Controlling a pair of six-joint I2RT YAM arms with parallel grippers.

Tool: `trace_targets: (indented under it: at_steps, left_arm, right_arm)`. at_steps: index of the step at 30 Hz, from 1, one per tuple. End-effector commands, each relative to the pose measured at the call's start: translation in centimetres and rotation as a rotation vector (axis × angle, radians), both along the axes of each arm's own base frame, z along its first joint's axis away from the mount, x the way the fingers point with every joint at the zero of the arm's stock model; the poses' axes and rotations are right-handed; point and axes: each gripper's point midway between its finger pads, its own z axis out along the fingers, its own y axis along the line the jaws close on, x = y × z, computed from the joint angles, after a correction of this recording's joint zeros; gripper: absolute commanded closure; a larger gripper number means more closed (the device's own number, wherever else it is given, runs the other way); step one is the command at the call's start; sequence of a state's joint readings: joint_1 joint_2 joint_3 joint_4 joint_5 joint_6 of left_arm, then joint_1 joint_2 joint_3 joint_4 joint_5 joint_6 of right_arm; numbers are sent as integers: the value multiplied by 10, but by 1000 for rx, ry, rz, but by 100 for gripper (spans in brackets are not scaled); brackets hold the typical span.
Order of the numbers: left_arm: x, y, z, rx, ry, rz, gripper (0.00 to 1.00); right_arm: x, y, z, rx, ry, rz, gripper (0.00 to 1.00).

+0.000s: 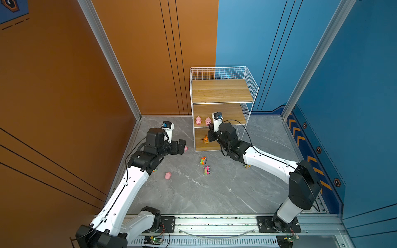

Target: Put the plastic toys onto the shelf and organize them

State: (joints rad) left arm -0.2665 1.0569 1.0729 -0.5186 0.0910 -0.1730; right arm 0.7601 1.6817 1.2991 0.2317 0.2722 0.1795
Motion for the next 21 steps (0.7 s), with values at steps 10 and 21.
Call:
trace_targets:
  at_steps: [10,21]
  left_arm:
    - [1,0,-3,-16,7,-6,2]
    - [1,0,-3,-17,8,-6,2]
  right_arm:
    - [12,6,13,-2,-50,-35,88]
    - [18,3,12,-9,-56,-50,88]
